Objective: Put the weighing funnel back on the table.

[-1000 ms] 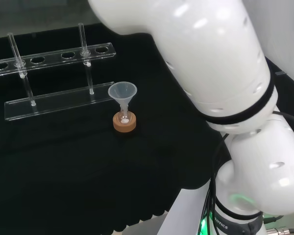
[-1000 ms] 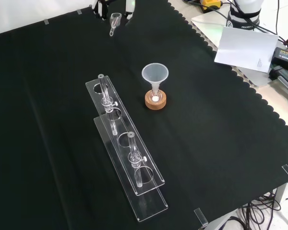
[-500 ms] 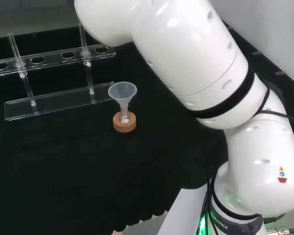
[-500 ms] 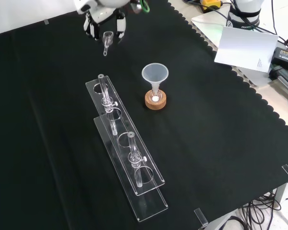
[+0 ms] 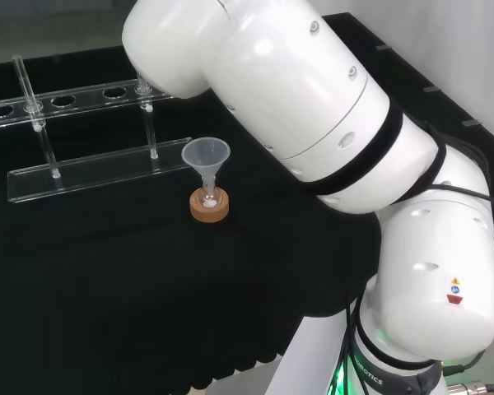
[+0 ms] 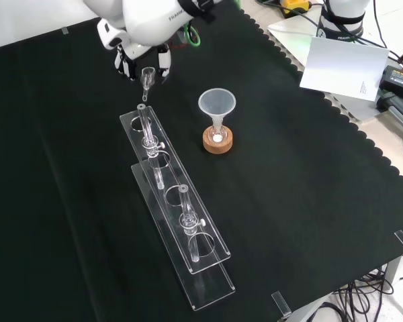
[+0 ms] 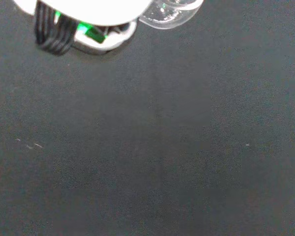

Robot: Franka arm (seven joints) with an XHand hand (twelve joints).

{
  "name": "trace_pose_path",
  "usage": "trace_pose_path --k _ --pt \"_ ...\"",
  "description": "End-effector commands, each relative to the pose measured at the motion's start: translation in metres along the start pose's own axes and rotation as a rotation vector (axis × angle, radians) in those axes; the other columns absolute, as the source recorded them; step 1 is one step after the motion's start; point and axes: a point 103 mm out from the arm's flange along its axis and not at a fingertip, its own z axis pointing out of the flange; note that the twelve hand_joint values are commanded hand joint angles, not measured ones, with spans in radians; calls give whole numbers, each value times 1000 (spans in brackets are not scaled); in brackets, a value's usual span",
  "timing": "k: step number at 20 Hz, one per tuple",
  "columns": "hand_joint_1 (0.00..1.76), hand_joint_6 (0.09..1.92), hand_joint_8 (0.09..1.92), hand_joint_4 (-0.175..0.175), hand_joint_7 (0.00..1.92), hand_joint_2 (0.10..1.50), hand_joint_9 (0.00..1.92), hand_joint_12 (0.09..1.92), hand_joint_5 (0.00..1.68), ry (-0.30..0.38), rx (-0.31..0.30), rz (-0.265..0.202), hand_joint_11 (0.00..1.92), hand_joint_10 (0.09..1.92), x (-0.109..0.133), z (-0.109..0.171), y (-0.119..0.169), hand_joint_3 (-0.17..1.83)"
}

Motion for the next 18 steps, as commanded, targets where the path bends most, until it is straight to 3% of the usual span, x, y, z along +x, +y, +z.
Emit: trace_pose_path --k 1,12,18 --pt "1127 604 678 175 622 692 1093 935 1292 11 -12 -8 938 162 9 15 17 575" --pt "1125 649 680 175 621 681 1093 936 1274 2 -7 -19 939 161 29 42 39 607" --pt "1125 654 681 175 621 681 1093 936 1272 19 -38 -14 939 161 36 53 47 610"
